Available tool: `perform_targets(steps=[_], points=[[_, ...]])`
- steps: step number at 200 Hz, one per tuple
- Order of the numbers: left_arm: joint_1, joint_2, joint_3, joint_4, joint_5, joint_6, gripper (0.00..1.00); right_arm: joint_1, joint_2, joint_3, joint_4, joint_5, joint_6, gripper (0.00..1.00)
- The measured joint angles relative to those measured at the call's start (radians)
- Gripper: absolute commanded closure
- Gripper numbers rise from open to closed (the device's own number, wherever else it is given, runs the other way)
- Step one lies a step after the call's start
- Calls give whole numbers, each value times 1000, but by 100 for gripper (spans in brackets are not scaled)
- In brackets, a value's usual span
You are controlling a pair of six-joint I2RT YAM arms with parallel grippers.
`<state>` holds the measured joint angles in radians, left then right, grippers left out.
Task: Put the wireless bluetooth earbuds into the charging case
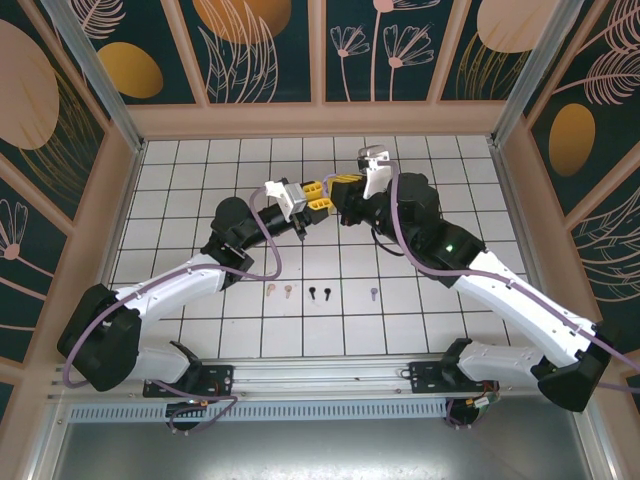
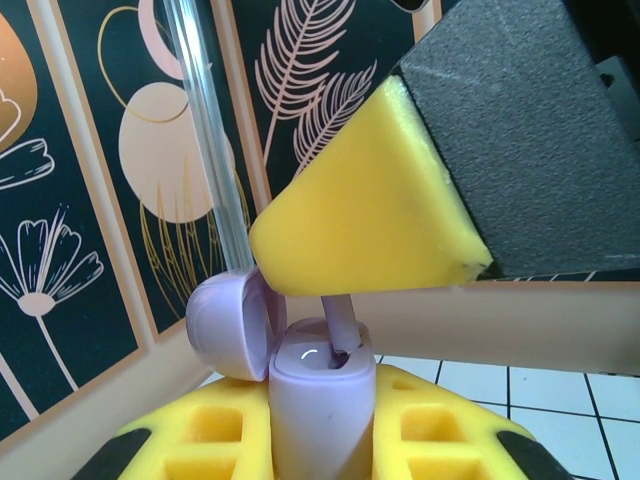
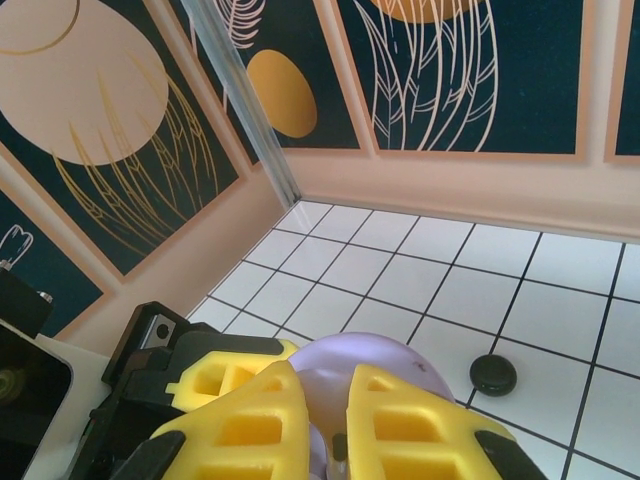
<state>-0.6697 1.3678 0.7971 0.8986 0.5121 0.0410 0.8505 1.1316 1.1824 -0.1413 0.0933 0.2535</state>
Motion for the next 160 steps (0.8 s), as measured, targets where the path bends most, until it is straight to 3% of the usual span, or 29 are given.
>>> perform_targets(steps=[92, 104, 123, 137, 160], points=[[0, -2, 1, -13, 1, 0, 100, -12, 1, -20, 4, -77, -39, 90], [0, -2, 1, -14, 1, 0, 100, -12, 4, -20, 4, -76, -39, 83], [0, -2, 1, -17, 0, 0, 100, -9, 8, -20, 2, -76, -34, 60], [0, -1, 1, -24, -4, -1, 100, -2, 12, -18, 1, -68, -27, 48], [0, -1, 2, -23, -18, -3, 100, 2, 17, 11, -35, -42, -13, 40]])
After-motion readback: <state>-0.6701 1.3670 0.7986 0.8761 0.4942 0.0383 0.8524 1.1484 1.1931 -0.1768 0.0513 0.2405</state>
